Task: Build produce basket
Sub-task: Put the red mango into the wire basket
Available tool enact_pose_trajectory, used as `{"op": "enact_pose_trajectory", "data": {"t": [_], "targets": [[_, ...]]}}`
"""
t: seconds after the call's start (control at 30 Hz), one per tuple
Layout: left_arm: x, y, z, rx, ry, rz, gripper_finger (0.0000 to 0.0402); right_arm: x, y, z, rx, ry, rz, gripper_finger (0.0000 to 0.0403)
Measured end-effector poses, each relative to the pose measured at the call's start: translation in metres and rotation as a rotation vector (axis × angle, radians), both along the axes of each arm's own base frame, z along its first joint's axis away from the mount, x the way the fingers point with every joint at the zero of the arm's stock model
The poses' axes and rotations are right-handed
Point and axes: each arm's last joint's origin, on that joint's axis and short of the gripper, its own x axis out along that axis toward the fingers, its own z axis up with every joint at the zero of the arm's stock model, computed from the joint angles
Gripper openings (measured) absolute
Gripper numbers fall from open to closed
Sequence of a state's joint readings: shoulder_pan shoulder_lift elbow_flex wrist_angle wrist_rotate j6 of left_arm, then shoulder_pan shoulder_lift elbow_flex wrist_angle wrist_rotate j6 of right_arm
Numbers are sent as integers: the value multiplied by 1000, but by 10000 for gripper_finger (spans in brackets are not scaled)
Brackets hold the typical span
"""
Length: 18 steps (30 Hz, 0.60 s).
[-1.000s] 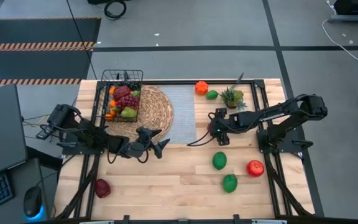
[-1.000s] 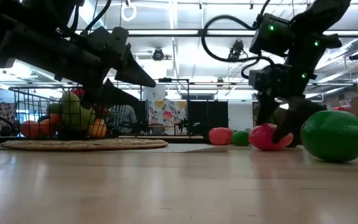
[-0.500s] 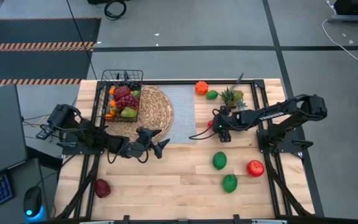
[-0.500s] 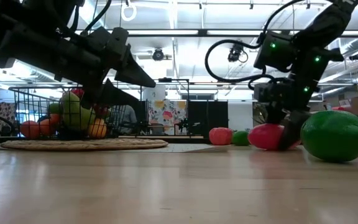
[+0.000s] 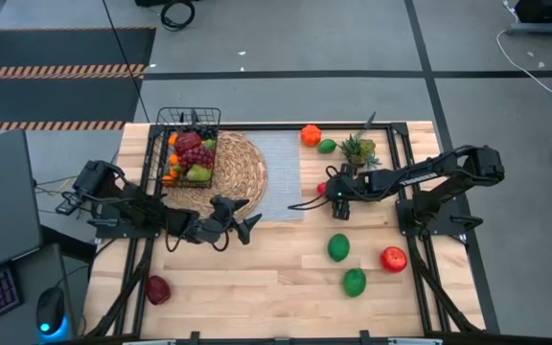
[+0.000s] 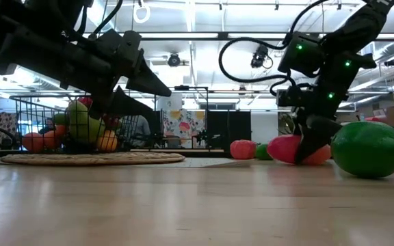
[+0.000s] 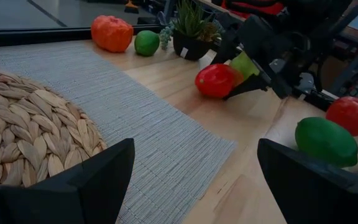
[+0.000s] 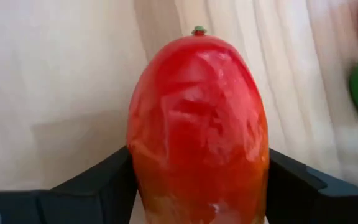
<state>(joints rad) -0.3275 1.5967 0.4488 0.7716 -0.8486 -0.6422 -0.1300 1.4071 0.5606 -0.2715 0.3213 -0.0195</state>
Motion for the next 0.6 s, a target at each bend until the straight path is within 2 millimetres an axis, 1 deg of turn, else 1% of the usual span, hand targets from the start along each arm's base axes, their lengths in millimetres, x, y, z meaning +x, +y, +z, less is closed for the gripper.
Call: {"op": "enact_pose_trajectory", "data": {"t": [0.13,0.2,0.37,0.6], "targets": [[0,0,0,1,0,0,346,5,7,2,27,-60,16,273],[0,0,0,1,0,0,346,10,11,4,58,-119,35,273],[0,0,0,2,1,-1,346,26,23,14,145,-324,90,280],[1,-1,3,32,-6,-17,346,43,39,35,207,-603,172,277]]}}
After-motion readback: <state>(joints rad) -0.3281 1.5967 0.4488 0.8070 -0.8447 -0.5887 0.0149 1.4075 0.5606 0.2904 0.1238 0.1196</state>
